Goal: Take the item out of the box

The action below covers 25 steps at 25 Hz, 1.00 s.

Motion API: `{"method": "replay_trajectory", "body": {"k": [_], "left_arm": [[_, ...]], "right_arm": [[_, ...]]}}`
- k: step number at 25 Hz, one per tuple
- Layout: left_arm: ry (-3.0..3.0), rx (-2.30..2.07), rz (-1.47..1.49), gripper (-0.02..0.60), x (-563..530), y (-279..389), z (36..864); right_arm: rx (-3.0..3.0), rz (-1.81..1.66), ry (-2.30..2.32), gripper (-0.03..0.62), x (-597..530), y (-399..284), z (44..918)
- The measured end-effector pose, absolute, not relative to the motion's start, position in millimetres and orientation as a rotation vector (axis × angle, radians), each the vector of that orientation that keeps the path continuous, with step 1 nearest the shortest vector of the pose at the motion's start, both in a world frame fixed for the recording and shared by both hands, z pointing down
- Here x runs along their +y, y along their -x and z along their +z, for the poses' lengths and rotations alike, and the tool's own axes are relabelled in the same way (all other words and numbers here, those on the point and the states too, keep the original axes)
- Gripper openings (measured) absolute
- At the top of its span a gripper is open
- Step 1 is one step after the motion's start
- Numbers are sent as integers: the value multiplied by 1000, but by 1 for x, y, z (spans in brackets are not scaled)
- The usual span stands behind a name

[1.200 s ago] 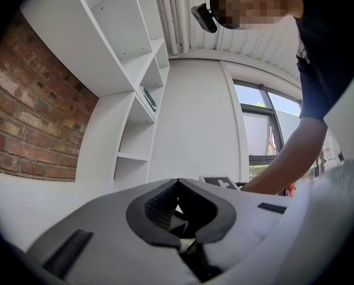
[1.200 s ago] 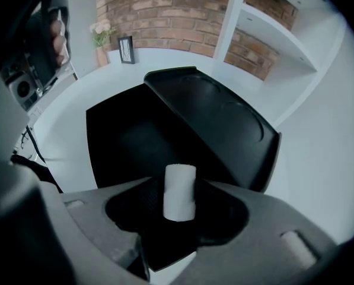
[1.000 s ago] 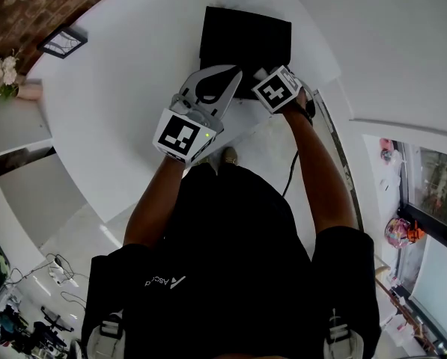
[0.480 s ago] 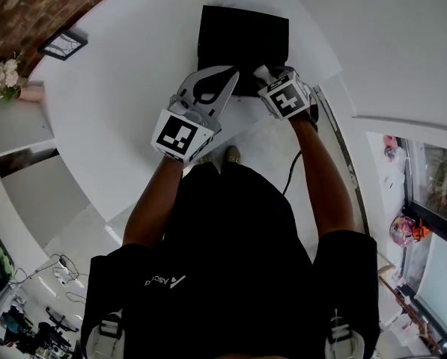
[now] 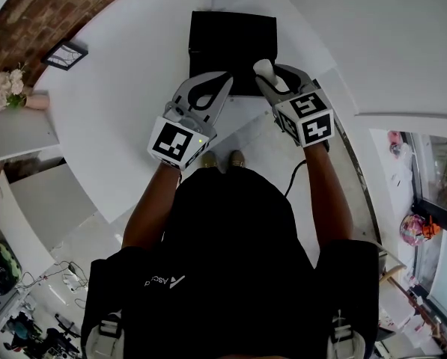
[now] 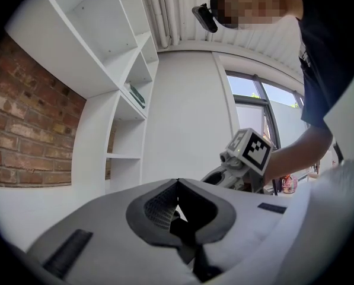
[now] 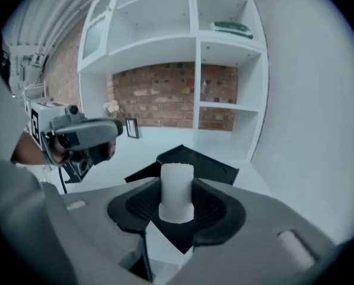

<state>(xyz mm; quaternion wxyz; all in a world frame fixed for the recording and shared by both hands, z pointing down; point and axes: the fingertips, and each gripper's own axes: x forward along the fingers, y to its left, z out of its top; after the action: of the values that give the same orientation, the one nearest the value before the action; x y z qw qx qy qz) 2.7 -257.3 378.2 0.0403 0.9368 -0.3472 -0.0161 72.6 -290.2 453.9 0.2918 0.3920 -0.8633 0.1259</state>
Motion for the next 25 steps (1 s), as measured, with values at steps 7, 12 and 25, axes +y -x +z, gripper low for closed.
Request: {"method": "replay_trajectory", "body": {"k": [7, 12, 25], "left_arm": [[-2904, -1044, -39, -2, -238, -19, 361], [-2919, -1046, -59, -2, -223, -28, 346], [-2929, -1117, -84, -2, -198, -30, 324]], "right_arm": [[-2617, 216, -1151, 167, -255, -74, 386], [-2797, 135, -1210, 167, -225, -78, 349], [-3018, 35, -1236, 166, -174, -81, 316]]}}
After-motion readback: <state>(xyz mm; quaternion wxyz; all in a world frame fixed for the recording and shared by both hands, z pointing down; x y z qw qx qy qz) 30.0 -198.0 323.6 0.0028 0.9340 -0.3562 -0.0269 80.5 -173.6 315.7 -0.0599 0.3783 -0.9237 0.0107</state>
